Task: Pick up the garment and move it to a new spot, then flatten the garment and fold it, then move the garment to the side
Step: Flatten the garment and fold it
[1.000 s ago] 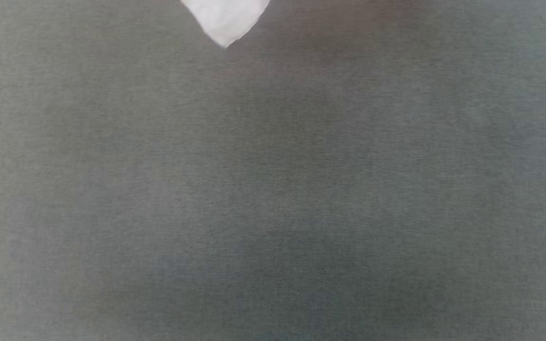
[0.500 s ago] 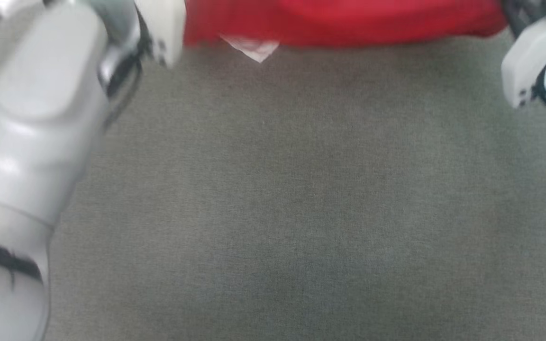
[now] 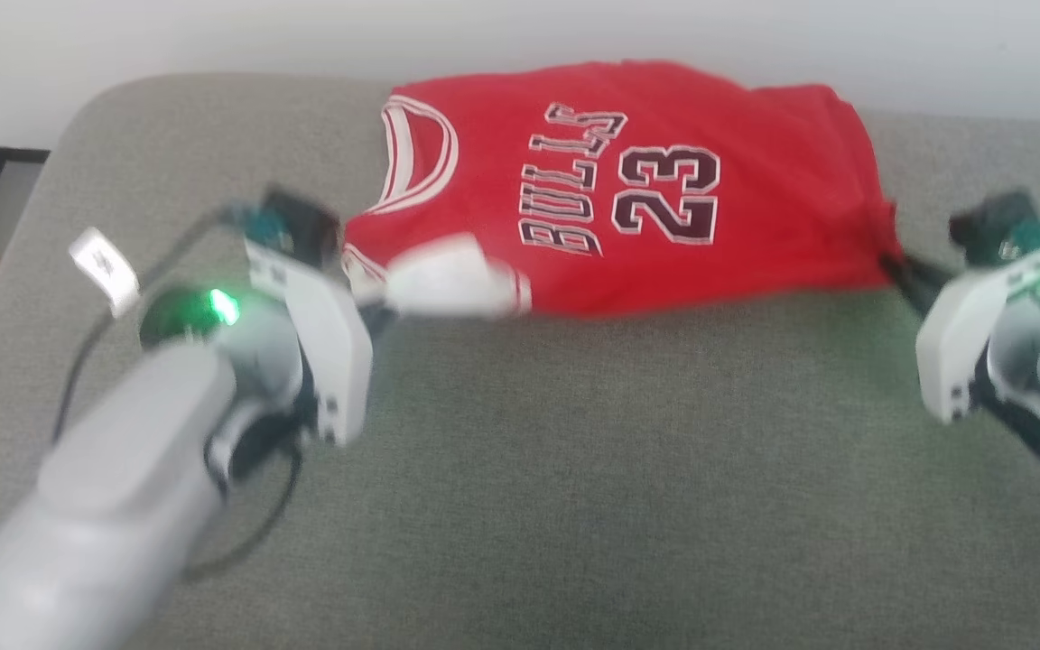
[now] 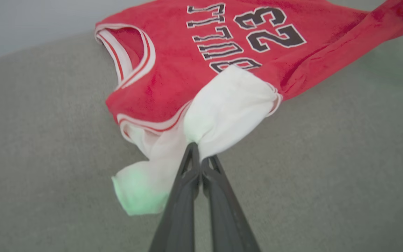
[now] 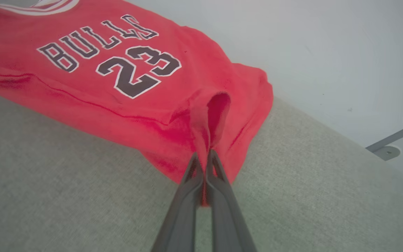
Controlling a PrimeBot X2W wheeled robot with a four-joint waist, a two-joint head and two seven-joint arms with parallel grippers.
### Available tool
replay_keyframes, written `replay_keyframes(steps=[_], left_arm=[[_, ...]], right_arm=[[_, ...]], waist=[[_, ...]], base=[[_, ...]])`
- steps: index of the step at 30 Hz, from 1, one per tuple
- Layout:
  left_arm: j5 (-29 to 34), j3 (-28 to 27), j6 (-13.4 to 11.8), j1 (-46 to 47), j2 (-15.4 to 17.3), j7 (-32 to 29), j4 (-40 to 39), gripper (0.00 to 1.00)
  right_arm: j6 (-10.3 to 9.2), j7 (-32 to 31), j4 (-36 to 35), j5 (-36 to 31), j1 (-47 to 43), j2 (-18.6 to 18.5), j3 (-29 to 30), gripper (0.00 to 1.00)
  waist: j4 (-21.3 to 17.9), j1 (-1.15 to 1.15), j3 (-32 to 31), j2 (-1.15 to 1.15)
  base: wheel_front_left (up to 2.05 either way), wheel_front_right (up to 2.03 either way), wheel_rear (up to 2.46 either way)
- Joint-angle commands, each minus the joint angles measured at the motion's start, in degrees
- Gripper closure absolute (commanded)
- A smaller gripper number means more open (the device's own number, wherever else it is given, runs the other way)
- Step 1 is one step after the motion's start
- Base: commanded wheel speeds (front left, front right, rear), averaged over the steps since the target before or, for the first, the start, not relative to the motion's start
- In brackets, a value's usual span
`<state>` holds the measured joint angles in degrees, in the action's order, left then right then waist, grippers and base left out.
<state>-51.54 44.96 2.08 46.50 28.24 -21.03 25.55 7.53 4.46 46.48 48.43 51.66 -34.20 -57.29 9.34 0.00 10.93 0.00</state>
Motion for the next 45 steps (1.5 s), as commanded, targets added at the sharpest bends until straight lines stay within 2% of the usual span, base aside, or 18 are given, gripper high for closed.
replay_keyframes(steps=[1, 3, 4, 10, 17, 23, 28, 34, 36, 40, 45], left_arm=[[-1.3, 0.2, -2.3, -4.2, 1.5, -1.7, -4.0, 1.00], [-2.4, 0.7, -4.6, -8.4, 3.2, -3.4, -9.1, 1.00], [-2.4, 0.7, -4.6, -8.4, 3.2, -3.4, -9.1, 1.00], [-4.6, 0.7, -12.0, -19.2, 8.2, -5.8, -22.4, 1.00], [-7.0, 1.3, -18.9, -28.6, 12.3, -7.8, -32.7, 1.00], [-8.2, 1.8, -23.0, -34.0, 14.0, -8.6, -38.0, 1.00], [-7.9, 1.4, -24.7, -35.7, 15.5, -8.3, -40.3, 1.00], [-5.9, -0.5, -26.2, -32.5, 18.2, -8.5, -43.1, 1.00], [-4.6, -0.8, -26.0, -30.8, 19.4, -9.1, -43.6, 1.00], [-2.3, -1.8, -24.2, -25.5, 20.5, -10.1, -43.5, 1.00], [0.8, -1.5, -19.1, -16.9, 18.8, -10.9, -38.4, 1.00]], right_arm=[[-0.08, -1.0, -2.8, 1.6, -2.9, -1.7, -0.9, 1.00], [-0.08, -1.9, -5.8, 3.0, -5.8, -3.6, -1.4, 1.00], [-0.08, -1.9, -5.8, 3.0, -5.8, -3.6, -1.4, 1.00], [-0.08, -3.4, -14.0, 6.9, -13.7, -8.8, -1.7, 1.00], [-0.07, -3.7, -22.6, 9.1, -22.4, -14.0, -1.4, 1.00], [-0.07, -4.6, -27.9, 10.3, -29.3, -17.2, -1.8, 1.00], [-0.05, -5.7, -31.8, 11.4, -33.3, -19.2, -1.4, 1.00], [-0.05, -4.0, -34.4, 11.3, -34.4, -20.6, 2.6, 1.00], [-0.05, -3.8, -34.6, 10.9, -34.0, -20.6, 4.4, 1.00], [-0.06, -4.1, -33.6, 9.2, -31.9, -19.2, 8.8, 1.00], [-0.06, -6.3, -30.2, 5.5, -28.9, -15.4, 13.9, 1.00]], waist=[[0.3, 0.00, -1.3, 0.00], [0.4, 0.00, -2.2, 0.00], [0.4, 0.00, -2.2, 0.00], [0.9, 0.00, -3.7, 0.00], [1.1, 0.00, -4.4, 0.00], [1.1, 0.00, -4.5, 0.00], [0.7, 0.00, -4.5, 0.00], [-0.6, 0.00, -4.6, 0.00], [-1.1, 0.00, -4.6, 0.00], [-2.2, 0.00, -4.2, 0.00], [-3.3, 0.00, -2.6, 0.00]], base=[[0.00, 0.00, 0.00], [0.00, 0.00, 0.00], [0.00, 0.00, 0.00], [0.00, 0.00, 0.00], [0.00, 0.00, 0.00], [0.00, 0.00, 0.00], [0.00, 0.00, 0.00], [0.00, 0.00, 0.00], [0.00, 0.00, 0.00], [0.00, 0.00, 0.00], [0.00, 0.00, 0.00]])
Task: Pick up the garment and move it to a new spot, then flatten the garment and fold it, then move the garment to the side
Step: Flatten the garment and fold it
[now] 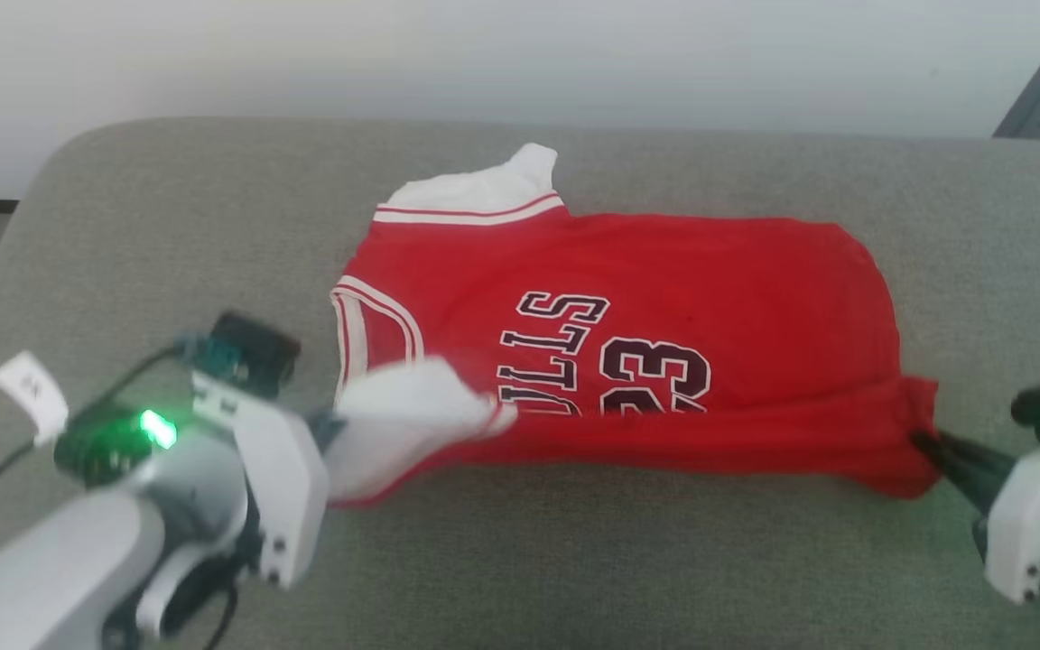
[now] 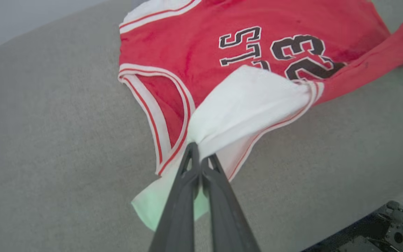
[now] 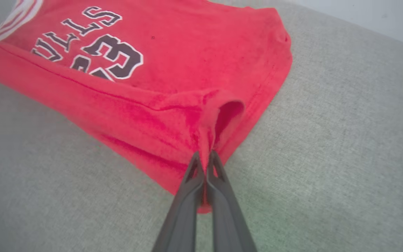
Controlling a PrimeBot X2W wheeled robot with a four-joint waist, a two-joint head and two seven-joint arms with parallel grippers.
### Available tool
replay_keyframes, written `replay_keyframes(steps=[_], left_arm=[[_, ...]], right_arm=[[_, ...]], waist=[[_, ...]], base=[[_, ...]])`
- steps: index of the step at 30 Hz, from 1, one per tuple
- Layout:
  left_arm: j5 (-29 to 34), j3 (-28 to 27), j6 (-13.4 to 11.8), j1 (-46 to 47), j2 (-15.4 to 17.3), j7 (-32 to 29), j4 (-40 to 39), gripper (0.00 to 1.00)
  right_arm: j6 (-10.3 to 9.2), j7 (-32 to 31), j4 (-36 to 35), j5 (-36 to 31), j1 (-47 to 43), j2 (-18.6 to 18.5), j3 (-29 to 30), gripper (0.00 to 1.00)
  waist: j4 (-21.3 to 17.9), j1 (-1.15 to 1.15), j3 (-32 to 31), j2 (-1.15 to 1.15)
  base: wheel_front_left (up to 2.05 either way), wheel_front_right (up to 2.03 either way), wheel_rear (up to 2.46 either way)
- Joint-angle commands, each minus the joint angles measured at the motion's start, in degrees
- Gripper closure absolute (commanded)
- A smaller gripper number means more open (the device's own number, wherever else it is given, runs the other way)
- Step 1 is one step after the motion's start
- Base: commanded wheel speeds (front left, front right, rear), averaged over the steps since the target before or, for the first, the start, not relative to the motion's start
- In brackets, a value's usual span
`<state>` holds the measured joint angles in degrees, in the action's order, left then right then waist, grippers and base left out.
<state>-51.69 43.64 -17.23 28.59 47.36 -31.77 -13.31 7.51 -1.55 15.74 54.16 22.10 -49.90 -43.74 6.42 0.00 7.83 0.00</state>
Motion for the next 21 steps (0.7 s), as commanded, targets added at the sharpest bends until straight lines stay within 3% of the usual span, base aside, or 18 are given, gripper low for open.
replay_keyframes(steps=[1, 11, 21], left_arm=[[1.2, 0.0, 1.1, 2.8, -1.1, -0.2, 2.0, 1.00], [1.8, 1.7, 9.7, 15.7, -9.1, -1.5, 21.0, 1.00], [0.1, 3.1, 15.7, 21.7, -17.3, -0.8, 41.6, 1.00]], right_arm=[[-0.03, -0.8, 0.9, -1.0, 1.4, 1.4, 1.0, 1.00], [-0.03, -4.8, 6.1, -8.2, 10.2, 8.8, 2.8, 1.00], [-0.03, -7.2, 13.3, -9.4, 17.2, 14.2, -0.2, 1.00]], waist=[[-0.6, 0.00, 1.0, 0.00], [-2.4, 0.00, 5.6, 0.00], [-3.3, 0.00, 9.4, 0.00]], base=[[0.00, 0.00, 0.00], [0.00, 0.00, 0.00], [0.00, 0.00, 0.00]])
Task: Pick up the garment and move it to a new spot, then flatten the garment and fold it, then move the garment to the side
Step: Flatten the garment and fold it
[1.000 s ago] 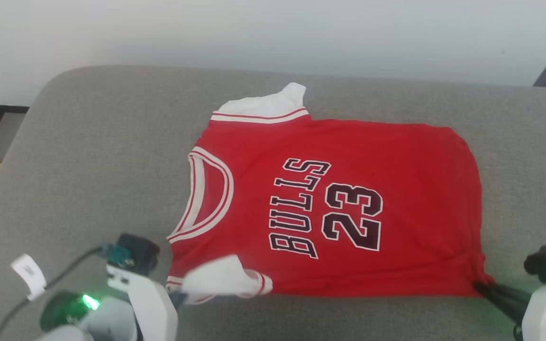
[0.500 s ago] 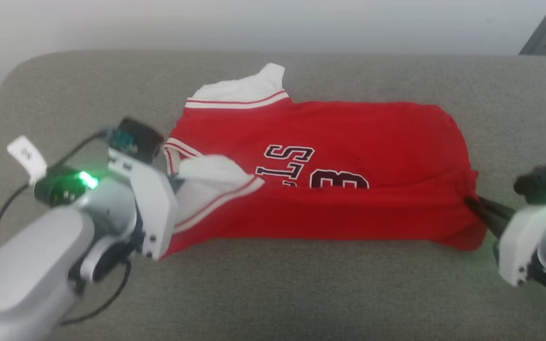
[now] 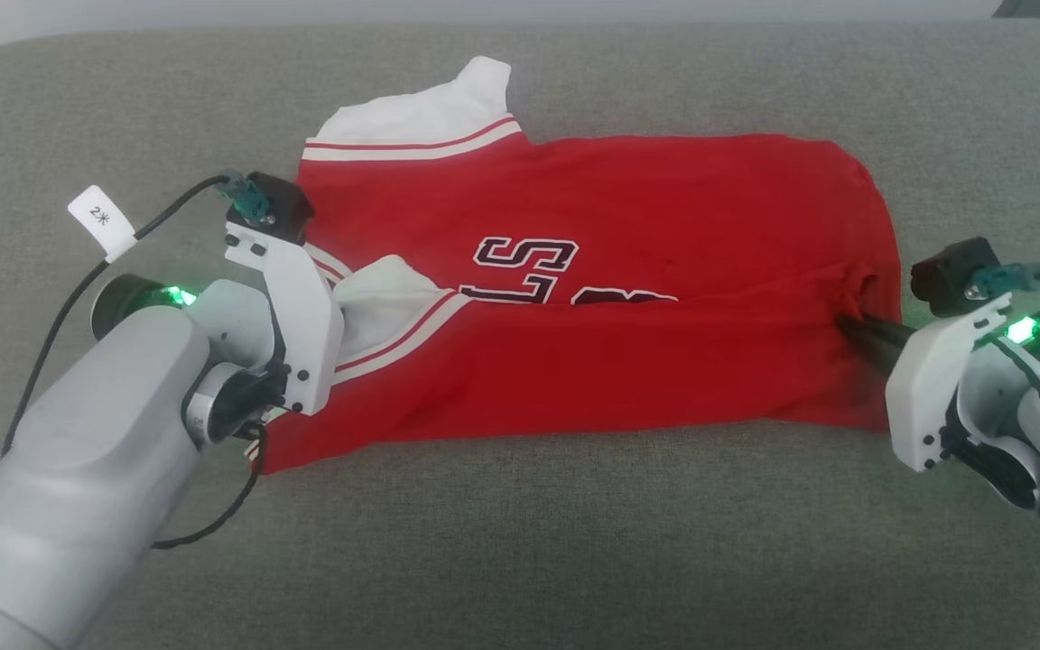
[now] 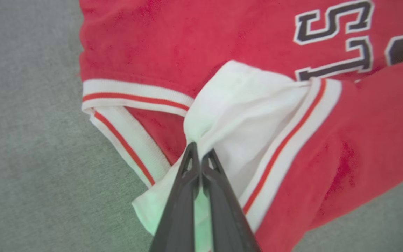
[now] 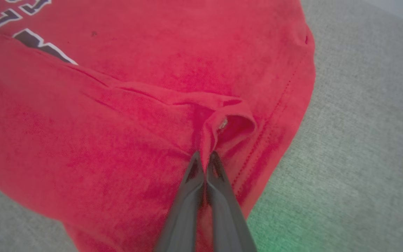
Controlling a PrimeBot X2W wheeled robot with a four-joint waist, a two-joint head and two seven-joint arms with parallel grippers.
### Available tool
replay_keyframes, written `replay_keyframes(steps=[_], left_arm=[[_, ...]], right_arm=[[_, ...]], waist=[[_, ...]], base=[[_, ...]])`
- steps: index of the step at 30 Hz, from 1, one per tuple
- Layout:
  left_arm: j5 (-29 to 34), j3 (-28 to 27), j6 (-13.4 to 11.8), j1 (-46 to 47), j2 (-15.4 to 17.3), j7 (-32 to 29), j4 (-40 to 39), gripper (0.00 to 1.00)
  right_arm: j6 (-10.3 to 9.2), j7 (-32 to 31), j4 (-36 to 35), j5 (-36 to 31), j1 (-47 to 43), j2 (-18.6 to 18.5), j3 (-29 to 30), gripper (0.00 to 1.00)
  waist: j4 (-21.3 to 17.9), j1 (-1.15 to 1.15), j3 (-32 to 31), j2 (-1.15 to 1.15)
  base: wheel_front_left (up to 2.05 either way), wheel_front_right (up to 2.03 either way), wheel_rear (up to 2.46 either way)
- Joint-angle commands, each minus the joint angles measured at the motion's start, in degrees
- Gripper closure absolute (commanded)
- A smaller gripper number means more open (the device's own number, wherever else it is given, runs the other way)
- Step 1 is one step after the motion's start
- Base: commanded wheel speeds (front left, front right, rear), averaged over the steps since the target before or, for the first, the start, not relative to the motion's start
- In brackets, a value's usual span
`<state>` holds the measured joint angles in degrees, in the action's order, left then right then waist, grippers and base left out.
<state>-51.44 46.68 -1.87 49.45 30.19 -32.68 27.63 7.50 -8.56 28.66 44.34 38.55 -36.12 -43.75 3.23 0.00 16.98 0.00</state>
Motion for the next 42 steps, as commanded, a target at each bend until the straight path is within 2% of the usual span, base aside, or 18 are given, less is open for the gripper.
replay_keyframes(steps=[1, 3, 4, 5, 6, 7, 8, 9, 16, 23, 25, 26, 31, 36, 42], left_arm=[[-0.6, 0.1, 0.7, 1.1, -1.0, 0.1, 2.6, 1.00], [-0.5, 0.3, 1.6, 1.8, -2.1, 0.2, 5.9, 1.00], [-0.8, 0.4, 1.8, 2.0, -2.7, 0.2, 7.6, 0.94], [-1.2, 0.3, 2.1, 2.1, -3.2, 0.1, 9.0, 0.81], [-1.4, 0.0, 2.5, 2.8, -3.9, 0.9, 11.4, 0.56], [-1.6, -0.2, 2.7, 3.2, -4.3, 1.5, 12.2, 0.09], [-1.8, -0.5, 2.9, 3.6, -4.7, 1.9, 13.1, 0.00], [-1.9, -0.6, 3.1, 3.8, -4.8, 2.3, 13.6, 0.00], [-1.7, -0.6, 3.2, 3.9, -4.0, 3.0, 13.9, 0.00], [-2.3, -0.2, -0.7, -0.8, -1.3, 0.3, 7.0, 0.00], [-2.7, 0.2, -2.1, -3.1, 0.1, -1.2, 3.8, 0.00], [-2.7, 0.2, -2.1, -3.1, 0.1, -1.2, 3.8, 0.00], [-4.4, -0.2, -6.7, -9.1, 3.1, -3.7, -4.7, 0.00], [-5.6, -0.6, -10.6, -14.0, 5.6, -4.9, -10.2, 0.00], [-6.7, -1.7, -12.0, -16.8, 6.1, -2.8, -9.4, 0.00]], right_arm=[[-0.02, -0.5, 1.0, 0.6, 1.1, 0.8, -0.6, 1.00], [-0.02, -0.7, 1.9, 1.1, 1.8, 1.5, -1.7, 1.00], [-0.02, -0.9, 2.4, 1.4, 2.2, 1.9, -2.2, 0.96], [-0.01, -1.0, 2.6, 1.6, 2.5, 2.0, -2.6, 0.87], [-0.01, -1.0, 3.2, 2.3, 3.2, 2.2, -3.4, 0.59], [-0.01, -0.6, 3.3, 2.4, 3.5, 2.1, -3.6, 0.40], [-0.01, 0.0, 3.3, 2.5, 3.8, 2.0, -3.8, 0.03], [-0.01, 0.5, 3.4, 2.7, 4.0, 1.8, -3.8, 0.00], [-0.02, 7.4, 2.7, 2.8, 3.0, 0.3, -1.6, 0.00], [-0.02, 18.4, 4.4, -1.5, -0.7, 0.5, 7.9, 0.00], [-0.01, 20.5, 4.8, -3.7, -2.2, 1.4, 11.5, 0.00], [-0.01, 20.5, 4.8, -3.7, -2.2, 1.4, 11.5, 0.00], [-0.02, 23.0, 3.5, -10.8, -6.3, 4.3, 22.8, 0.00], [-0.02, 23.4, -2.2, -18.5, -12.0, 8.9, 34.0, 0.00], [-0.02, 19.4, -12.7, -25.4, -19.3, 15.1, 43.5, 0.00]], waist=[[-0.2, 0.00, 0.4, 0.00], [-0.3, 0.00, 0.6, 0.00], [-0.3, 0.00, 0.7, 0.00], [-0.4, 0.00, 0.7, 0.00], [-0.4, 0.00, 0.6, 0.00], [-0.4, 0.00, 0.4, 0.00], [-0.3, 0.00, 0.1, 0.00], [-0.2, 0.00, -0.2, 0.00], [0.5, 0.00, -3.3, 0.00], [1.3, 0.00, -6.6, 0.00], [1.3, 0.00, -7.4, 0.00], [1.3, 0.00, -7.4, 0.00], [0.6, 0.00, -8.3, 0.00], [-0.6, 0.00, -8.2, 0.00], [-2.2, 0.00, -7.1, 0.00]], base=[[0.00, 0.00, 0.00], [0.00, 0.00, 0.00], [0.00, 0.00, 0.00], [0.00, 0.00, 0.00], [0.00, 0.00, 0.00], [0.00, 0.00, 0.00], [0.00, 0.00, 0.00], [0.00, 0.00, 0.00], [0.00, 0.00, 0.00], [0.00, 0.00, 0.00], [0.00, 0.00, 0.00], [0.00, 0.00, 0.00], [0.00, 0.00, 0.00], [0.00, 0.00, 0.00], [0.00, 0.00, 0.00]])
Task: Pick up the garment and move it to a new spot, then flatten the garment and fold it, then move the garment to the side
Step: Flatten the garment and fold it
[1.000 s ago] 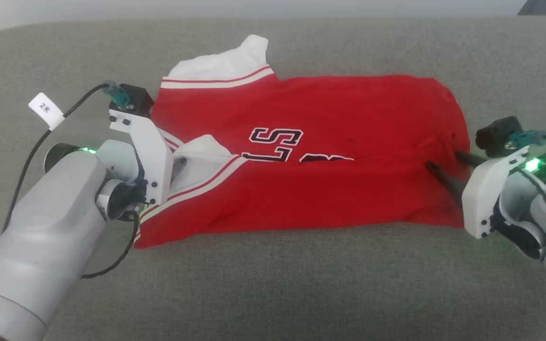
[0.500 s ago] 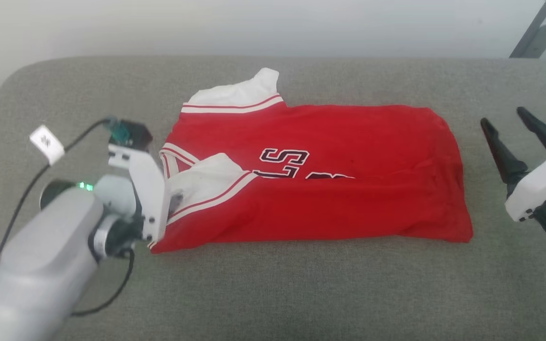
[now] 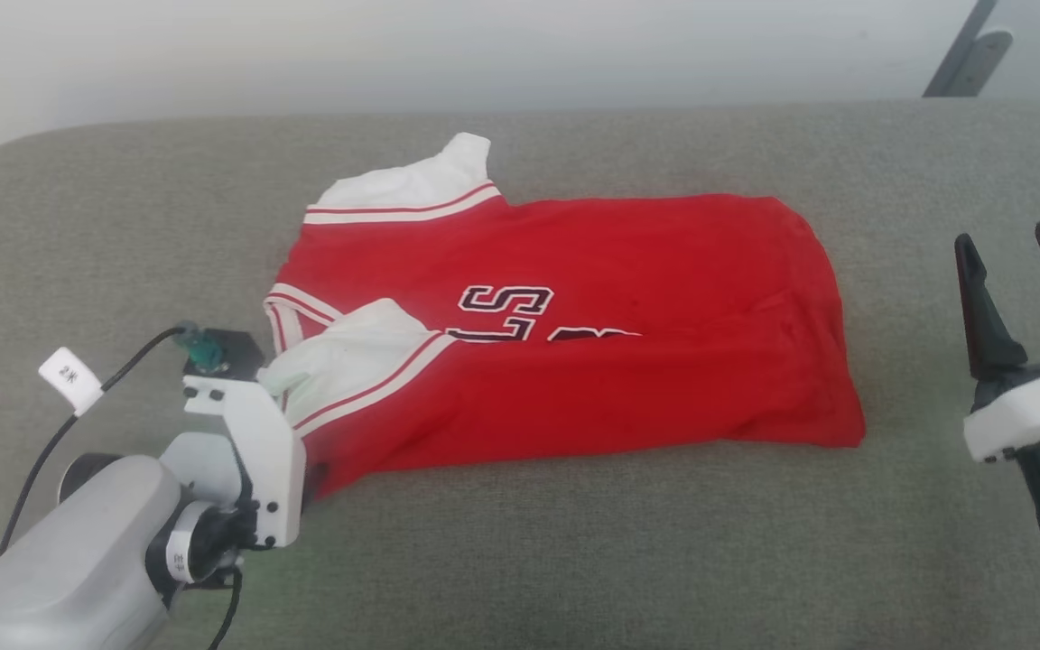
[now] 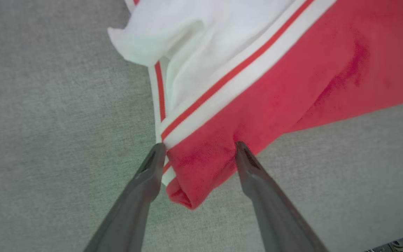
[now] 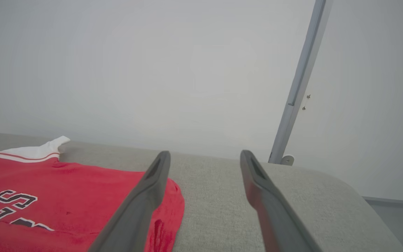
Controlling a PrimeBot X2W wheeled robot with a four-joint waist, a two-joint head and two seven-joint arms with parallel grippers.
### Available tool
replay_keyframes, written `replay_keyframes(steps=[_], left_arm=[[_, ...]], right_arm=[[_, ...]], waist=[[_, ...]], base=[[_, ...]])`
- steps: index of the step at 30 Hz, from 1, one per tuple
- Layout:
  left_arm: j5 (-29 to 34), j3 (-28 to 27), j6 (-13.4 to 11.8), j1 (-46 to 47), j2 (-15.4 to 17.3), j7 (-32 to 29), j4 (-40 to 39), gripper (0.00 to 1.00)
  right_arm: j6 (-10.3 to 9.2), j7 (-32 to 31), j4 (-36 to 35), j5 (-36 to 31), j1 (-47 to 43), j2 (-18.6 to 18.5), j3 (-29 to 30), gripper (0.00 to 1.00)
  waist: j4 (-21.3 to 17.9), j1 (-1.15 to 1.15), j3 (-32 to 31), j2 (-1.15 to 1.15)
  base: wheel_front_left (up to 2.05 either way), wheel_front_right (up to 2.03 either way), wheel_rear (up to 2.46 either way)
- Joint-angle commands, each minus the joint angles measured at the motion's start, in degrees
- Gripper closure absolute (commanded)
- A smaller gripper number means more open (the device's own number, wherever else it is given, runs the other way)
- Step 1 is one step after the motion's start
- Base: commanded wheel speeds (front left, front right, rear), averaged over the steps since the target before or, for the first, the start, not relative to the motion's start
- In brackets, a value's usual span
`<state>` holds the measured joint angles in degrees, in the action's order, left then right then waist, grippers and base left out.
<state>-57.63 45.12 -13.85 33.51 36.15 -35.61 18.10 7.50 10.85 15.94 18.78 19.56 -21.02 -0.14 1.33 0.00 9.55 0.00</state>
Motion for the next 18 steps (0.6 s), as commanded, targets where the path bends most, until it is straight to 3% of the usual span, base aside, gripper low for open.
replay_keyframes(steps=[1, 9, 10, 11, 12, 18], left_arm=[[-0.7, -0.3, -0.1, -0.9, -0.1, 0.5, 0.9, 0.00], [-2.0, -0.9, 1.3, -0.3, -2.9, 2.0, 8.8, 0.00], [-2.4, -0.9, 1.7, -0.2, -3.3, 2.0, 9.8, 0.15], [-2.2, -0.6, 2.3, -0.1, -3.6, 1.9, 10.5, 0.78], [-2.0, -0.4, 2.9, 0.2, -3.8, 2.1, 11.1, 1.00], [-2.3, -0.3, 5.3, 2.0, -5.2, 2.7, 13.6, 1.00]], right_arm=[[-0.02, -0.8, -1.9, -0.6, -1.4, 1.1, 1.1, 0.00], [-0.02, -6.7, -12.8, -4.0, -7.5, 5.5, 5.7, 0.00], [-0.02, -7.6, -13.6, -3.8, -7.9, 5.7, 5.5, 0.00], [-0.02, -8.4, -14.2, -3.5, -8.4, 5.5, 5.2, 0.00], [-0.02, -9.2, -14.7, -3.0, -8.8, 5.4, 4.9, 0.00], [-0.01, -17.8, -14.8, 1.7, -11.1, 3.3, 1.0, 0.00]], waist=[[-0.5, 0.00, 0.5, 0.00], [-1.8, 0.00, 1.5, 0.00], [-1.9, 0.00, 1.5, 0.00], [-1.9, 0.00, 1.6, 0.00], [-1.8, 0.00, 1.7, 0.00], [-0.7, 0.00, 2.0, 0.00]], base=[[0.00, 0.00, 0.00], [0.00, 0.00, 0.00], [0.00, 0.00, 0.00], [0.00, 0.00, 0.00], [0.00, 0.00, 0.00], [0.00, 0.00, 0.00]])
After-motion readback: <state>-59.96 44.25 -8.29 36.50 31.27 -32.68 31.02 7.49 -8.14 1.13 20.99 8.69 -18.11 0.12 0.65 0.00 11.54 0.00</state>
